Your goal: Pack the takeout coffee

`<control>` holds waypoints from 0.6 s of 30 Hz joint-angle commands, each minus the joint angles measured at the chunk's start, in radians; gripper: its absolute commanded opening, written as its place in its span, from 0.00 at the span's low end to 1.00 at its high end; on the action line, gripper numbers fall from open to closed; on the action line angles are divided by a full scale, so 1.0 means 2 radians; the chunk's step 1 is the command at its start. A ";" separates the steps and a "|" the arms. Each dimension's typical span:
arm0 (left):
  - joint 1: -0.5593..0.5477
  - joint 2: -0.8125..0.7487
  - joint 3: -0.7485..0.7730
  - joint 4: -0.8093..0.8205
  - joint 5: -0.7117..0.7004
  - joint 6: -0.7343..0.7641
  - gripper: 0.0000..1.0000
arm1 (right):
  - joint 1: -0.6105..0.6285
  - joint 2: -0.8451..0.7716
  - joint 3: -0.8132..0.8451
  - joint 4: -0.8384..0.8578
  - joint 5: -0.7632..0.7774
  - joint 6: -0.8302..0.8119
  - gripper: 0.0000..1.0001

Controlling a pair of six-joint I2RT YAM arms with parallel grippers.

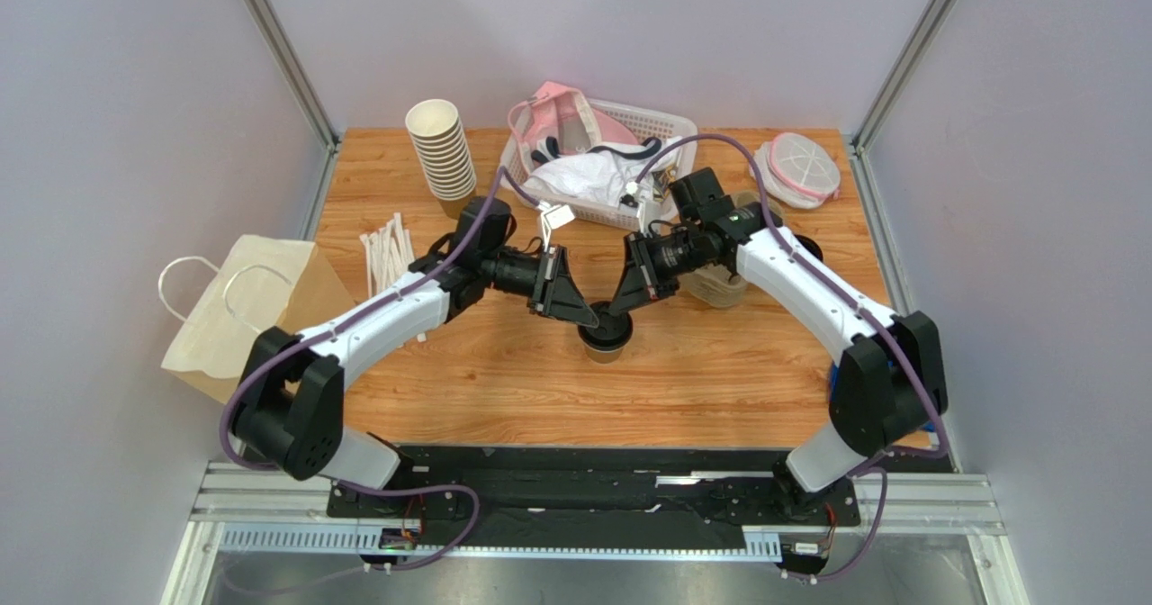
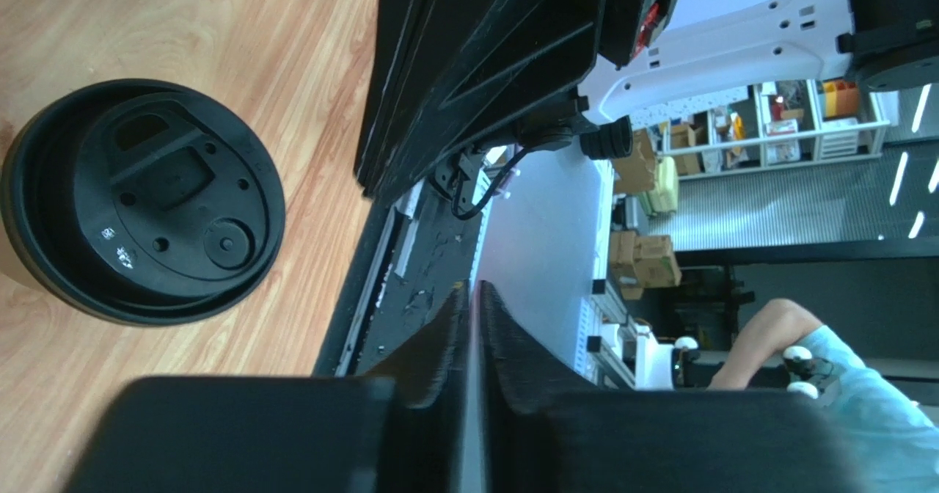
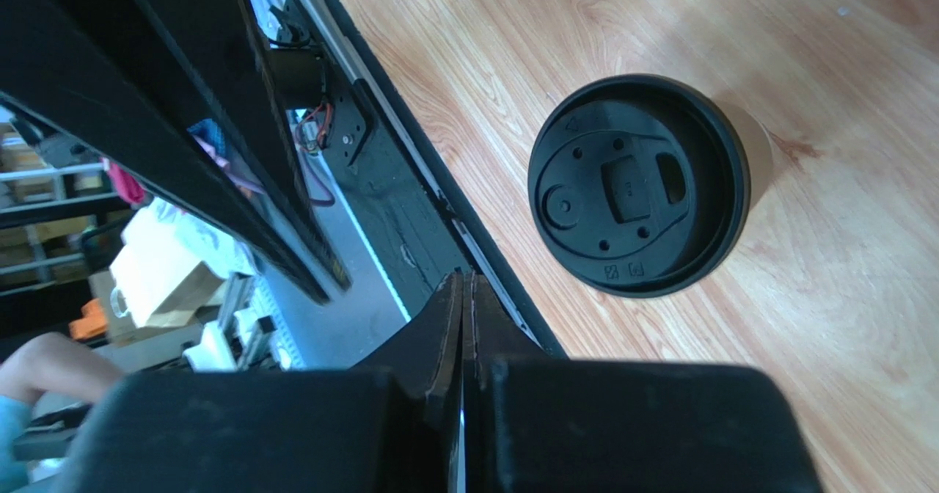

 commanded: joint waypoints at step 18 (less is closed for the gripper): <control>-0.017 0.156 0.005 0.033 -0.034 -0.012 0.00 | -0.002 0.111 -0.049 0.095 -0.076 0.047 0.00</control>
